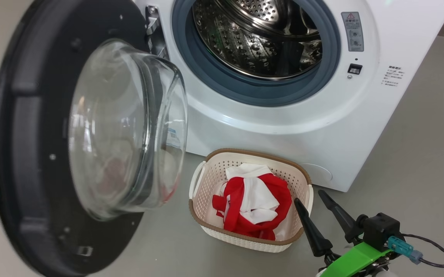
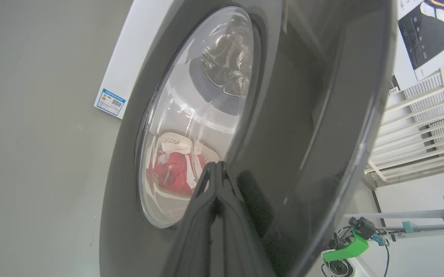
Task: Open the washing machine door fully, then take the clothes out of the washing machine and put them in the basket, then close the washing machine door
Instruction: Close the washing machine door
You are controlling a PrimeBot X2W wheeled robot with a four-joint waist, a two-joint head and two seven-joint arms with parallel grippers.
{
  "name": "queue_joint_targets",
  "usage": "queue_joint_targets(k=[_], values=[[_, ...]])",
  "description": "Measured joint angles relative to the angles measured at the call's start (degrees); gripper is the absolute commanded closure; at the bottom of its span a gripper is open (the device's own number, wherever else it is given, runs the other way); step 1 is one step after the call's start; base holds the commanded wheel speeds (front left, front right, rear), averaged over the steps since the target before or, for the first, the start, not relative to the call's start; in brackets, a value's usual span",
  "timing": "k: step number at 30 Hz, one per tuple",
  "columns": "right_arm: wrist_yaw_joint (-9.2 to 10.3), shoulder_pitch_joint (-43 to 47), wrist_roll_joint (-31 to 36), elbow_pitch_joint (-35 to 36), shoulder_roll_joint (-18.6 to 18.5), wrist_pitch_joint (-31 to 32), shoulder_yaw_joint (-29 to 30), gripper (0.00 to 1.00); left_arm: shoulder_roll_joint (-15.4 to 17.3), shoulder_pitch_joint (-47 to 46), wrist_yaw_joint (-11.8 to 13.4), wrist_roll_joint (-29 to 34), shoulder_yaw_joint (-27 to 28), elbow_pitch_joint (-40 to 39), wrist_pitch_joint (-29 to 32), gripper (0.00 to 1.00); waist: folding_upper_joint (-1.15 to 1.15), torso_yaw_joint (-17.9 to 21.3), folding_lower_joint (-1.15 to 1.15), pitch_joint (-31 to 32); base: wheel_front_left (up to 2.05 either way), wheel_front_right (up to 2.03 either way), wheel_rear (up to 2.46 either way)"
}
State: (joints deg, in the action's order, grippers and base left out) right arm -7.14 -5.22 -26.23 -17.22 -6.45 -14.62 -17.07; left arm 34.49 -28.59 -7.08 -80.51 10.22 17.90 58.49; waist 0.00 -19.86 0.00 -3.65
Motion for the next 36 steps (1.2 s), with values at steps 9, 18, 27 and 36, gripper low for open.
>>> queue_joint_targets(k=[9, 18, 27, 36], values=[[0.0, 0.5, 0.0, 0.4, 0.2, 0.0, 1.4, 0.0, -2.8, 4.3, 0.0, -1.7, -6.4, -12.9, -2.7, 1.0, 0.0, 1.7, 0.0, 0.9, 0.0, 0.0, 0.0], [0.0, 0.6, 0.0, 0.8, 0.6, 0.0, 2.3, 0.0, -7.7, 4.1, 0.0, 4.1, -15.6, -17.4, -14.4, 1.0, 0.0, 4.0, 0.0, 1.2, 0.0, 0.0, 0.0], [0.0, 0.6, 0.0, 1.3, 0.7, 0.0, 3.7, 0.0, -15.2, -1.4, 0.0, 9.7, -24.9, -12.3, -30.7, 1.0, 0.0, 5.9, 0.0, 0.5, 0.0, 0.0, 0.0], [0.0, 0.6, 0.9, 1.7, 0.8, 0.0, 5.1, 0.0, -18.9, -7.8, 0.0, 13.2, -32.8, -3.8, -40.9, 1.0, 0.0, 8.4, 0.0, -0.5, 0.0, 0.0, 0.0]])
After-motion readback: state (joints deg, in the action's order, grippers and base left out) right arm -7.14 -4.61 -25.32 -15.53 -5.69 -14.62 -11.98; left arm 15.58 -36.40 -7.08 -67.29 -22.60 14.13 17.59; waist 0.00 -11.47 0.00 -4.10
